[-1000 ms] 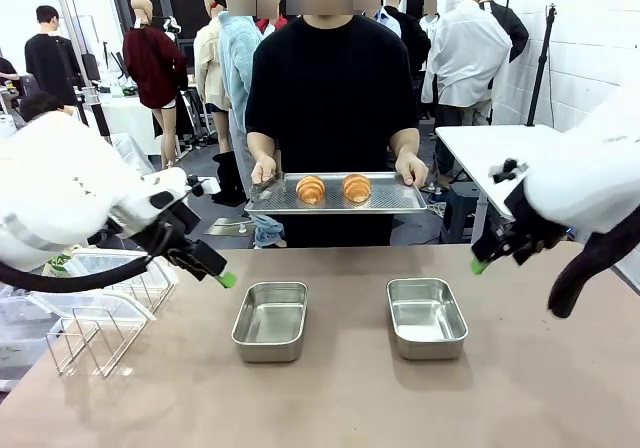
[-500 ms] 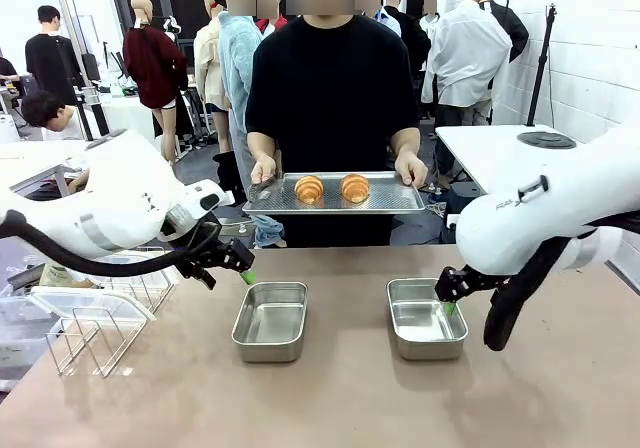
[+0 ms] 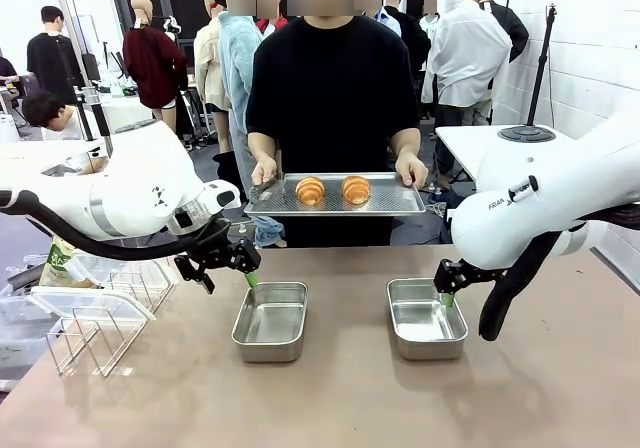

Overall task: Place the bread in airtight containers.
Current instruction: Lift both Airtight Container.

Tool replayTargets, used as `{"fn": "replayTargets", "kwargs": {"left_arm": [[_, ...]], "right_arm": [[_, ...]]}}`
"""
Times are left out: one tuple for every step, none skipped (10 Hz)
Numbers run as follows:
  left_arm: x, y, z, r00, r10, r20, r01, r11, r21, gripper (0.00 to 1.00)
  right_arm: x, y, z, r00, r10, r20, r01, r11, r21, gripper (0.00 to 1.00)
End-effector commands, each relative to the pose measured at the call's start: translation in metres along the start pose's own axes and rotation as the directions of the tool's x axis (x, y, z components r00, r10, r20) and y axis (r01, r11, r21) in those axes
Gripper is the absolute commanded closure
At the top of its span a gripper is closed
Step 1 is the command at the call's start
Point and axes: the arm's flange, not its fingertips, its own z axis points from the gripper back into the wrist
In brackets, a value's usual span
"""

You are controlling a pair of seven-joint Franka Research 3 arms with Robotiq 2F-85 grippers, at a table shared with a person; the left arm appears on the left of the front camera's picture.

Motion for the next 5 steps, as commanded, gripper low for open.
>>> {"fn": "replayTargets", "kwargs": {"left_arm": [[0.0006,0.0021,-0.0023,1.000,-0.001,0.009,0.001,1.000,-0.011,0.00],[0.0006,0.0021,-0.0023,1.000,-0.001,0.009,0.001,1.000,-0.011,0.00],[0.0006,0.0021,-0.0023,1.000,-0.001,0.009,0.001,1.000,-0.011,0.00],[-0.0002,-0.0003,-0.0008,1.000,-0.001,-0.002,0.001,1.000,0.000,0.00],[0.0007,-0.0071,-0.0016,0.998,0.059,-0.003,-0.059,0.998,0.034,0.00]], "right_arm": [[0.0003,0.0000,-0.0003,1.000,0.007,0.004,-0.007,1.000,0.003,0.00],[0.0003,0.0000,-0.0003,1.000,0.007,0.004,-0.007,1.000,0.003,0.00],[0.0003,0.0000,-0.0003,1.000,0.007,0.004,-0.007,1.000,0.003,0.00],[0.0000,-0.0001,0.0001,1.000,0.002,0.000,-0.002,1.000,0.001,0.00],[-0.0005,0.0036,0.0026,0.999,-0.049,0.006,0.049,0.998,0.027,0.00]]}}
